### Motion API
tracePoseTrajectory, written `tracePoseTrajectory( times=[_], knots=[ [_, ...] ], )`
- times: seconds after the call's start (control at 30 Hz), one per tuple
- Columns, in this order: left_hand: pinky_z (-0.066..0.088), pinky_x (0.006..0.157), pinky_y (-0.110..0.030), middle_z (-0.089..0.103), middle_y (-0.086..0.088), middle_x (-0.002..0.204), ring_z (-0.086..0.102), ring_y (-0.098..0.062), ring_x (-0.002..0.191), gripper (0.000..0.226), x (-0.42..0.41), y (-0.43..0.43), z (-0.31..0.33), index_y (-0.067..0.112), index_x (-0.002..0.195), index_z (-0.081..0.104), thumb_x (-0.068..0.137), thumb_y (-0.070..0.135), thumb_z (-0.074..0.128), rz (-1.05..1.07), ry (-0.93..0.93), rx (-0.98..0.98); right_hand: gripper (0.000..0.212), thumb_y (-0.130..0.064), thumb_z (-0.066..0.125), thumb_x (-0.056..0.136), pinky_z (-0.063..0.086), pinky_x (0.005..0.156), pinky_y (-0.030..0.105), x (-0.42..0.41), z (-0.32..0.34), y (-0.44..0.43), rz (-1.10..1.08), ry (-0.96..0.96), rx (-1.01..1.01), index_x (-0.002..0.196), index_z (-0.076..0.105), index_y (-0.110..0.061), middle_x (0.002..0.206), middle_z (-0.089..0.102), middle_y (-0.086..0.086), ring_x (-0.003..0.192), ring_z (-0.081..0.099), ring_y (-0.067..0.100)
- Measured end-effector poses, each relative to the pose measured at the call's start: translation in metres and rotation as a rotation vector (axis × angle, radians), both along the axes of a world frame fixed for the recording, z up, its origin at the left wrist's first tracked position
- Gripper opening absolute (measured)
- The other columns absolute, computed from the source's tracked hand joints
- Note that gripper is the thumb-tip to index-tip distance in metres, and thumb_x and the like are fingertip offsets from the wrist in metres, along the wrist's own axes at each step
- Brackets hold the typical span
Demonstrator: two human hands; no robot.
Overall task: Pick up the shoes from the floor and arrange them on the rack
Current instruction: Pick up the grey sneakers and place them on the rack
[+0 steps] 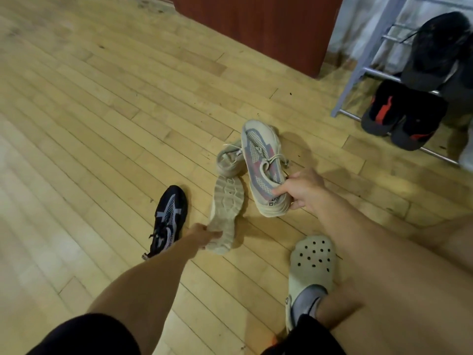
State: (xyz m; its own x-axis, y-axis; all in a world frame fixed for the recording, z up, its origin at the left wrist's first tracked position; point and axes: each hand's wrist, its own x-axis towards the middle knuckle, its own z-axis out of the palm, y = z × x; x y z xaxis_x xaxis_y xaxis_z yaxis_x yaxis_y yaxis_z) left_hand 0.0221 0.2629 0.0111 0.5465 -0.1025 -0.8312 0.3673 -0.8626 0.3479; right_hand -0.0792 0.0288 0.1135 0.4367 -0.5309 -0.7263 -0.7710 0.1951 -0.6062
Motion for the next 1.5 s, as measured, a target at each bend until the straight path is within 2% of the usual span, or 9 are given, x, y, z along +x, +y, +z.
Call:
tracePoseTrajectory(
  times=[0.17,0.37,0.57,0.7,0.83,1.0,1.2,1.37,1.5],
  knots=[
    [0.05,0.081,-0.026,0.064,-0.007,0.111,0.058,-0.018,0.09,0.055,-0.032,-0.003,0.013,0.004,0.124,0.057,0.078,0.025,0.075,0.095,-0.271,-0.072,0.039,-0.007,0.086,0.065,0.056,0.06,0.032,-0.002,0.018,0.006,-0.002,-0.039,0.034,0.1,0.07,-0.007,0.096,0.071,0.013,0.078,0.066,0.023],
    [0.042,0.099,-0.034,0.049,-0.004,0.121,0.047,-0.022,0.112,0.058,-0.053,0.023,0.019,0.015,0.13,0.047,0.08,0.034,0.068,-0.62,-0.803,0.218,0.042,-0.001,0.084,0.064,0.058,0.079,0.038,-0.022,0.031,0.011,0.093,-0.066,-0.025,0.104,0.073,-0.01,0.094,0.073,0.008,0.088,0.07,0.024],
    [0.03,0.106,-0.04,0.04,-0.003,0.133,0.034,-0.023,0.124,0.041,-0.053,0.041,0.013,0.036,0.124,0.059,0.085,0.049,0.06,-0.915,-0.469,0.082,0.039,0.0,0.084,0.064,0.057,0.086,0.042,-0.048,0.026,0.016,0.116,0.02,-0.083,0.101,0.072,-0.008,0.094,0.073,0.01,0.09,0.07,0.025],
    [0.036,0.106,-0.043,0.03,-0.016,0.148,0.038,-0.031,0.132,0.061,-0.041,0.038,0.01,0.02,0.144,0.038,0.09,0.038,0.059,-0.561,-0.264,0.032,0.042,-0.002,0.085,0.065,0.058,0.083,0.041,-0.059,0.022,0.02,0.134,0.052,-0.101,0.104,0.07,-0.008,0.095,0.072,0.01,0.09,0.07,0.026],
    [0.037,0.105,-0.043,0.027,-0.017,0.153,0.035,-0.034,0.136,0.08,-0.051,0.044,-0.005,0.011,0.15,0.023,0.087,0.042,0.062,-0.564,-0.102,0.126,0.037,0.001,0.084,0.065,0.057,0.077,0.036,-0.065,0.021,0.016,0.164,0.049,-0.126,0.093,0.065,-0.013,0.089,0.068,0.008,0.085,0.067,0.024],
    [0.048,0.089,-0.037,0.042,-0.015,0.134,0.049,-0.031,0.116,0.069,-0.061,0.036,-0.024,0.008,0.138,0.037,0.081,0.033,0.068,-0.413,-0.124,0.128,0.051,0.001,0.083,0.066,0.057,0.084,0.04,-0.069,0.017,0.011,0.18,0.061,-0.161,0.113,0.066,-0.006,0.091,0.066,0.007,0.089,0.068,0.024],
    [0.052,0.079,-0.035,0.056,-0.011,0.122,0.056,-0.027,0.111,0.05,-0.064,0.025,-0.027,0.005,0.124,0.05,0.085,0.032,0.066,-0.202,0.102,0.039,0.04,0.001,0.085,0.062,0.059,0.083,0.044,-0.066,0.013,0.014,0.172,0.108,-0.161,0.098,0.071,-0.009,0.099,0.075,0.013,0.089,0.071,0.027],
    [0.05,0.085,-0.04,0.054,-0.011,0.126,0.049,-0.025,0.104,0.041,-0.064,0.017,0.009,0.005,0.119,0.056,0.081,0.012,0.071,0.1,0.335,-0.092,0.042,0.0,0.083,0.067,0.059,0.08,0.038,-0.053,0.03,0.022,0.174,0.083,-0.165,0.106,0.07,-0.007,0.098,0.072,0.009,0.09,0.069,0.024],
    [0.048,0.092,-0.043,0.056,-0.012,0.12,0.05,-0.026,0.105,0.028,-0.045,0.014,0.049,0.005,0.11,0.056,0.085,0.012,0.068,0.103,0.221,-0.162,0.045,0.005,0.08,0.067,0.054,0.06,0.03,-0.035,0.04,0.032,0.111,0.014,-0.146,0.11,0.07,-0.006,0.104,0.073,0.011,0.086,0.068,0.024]
  ],
)
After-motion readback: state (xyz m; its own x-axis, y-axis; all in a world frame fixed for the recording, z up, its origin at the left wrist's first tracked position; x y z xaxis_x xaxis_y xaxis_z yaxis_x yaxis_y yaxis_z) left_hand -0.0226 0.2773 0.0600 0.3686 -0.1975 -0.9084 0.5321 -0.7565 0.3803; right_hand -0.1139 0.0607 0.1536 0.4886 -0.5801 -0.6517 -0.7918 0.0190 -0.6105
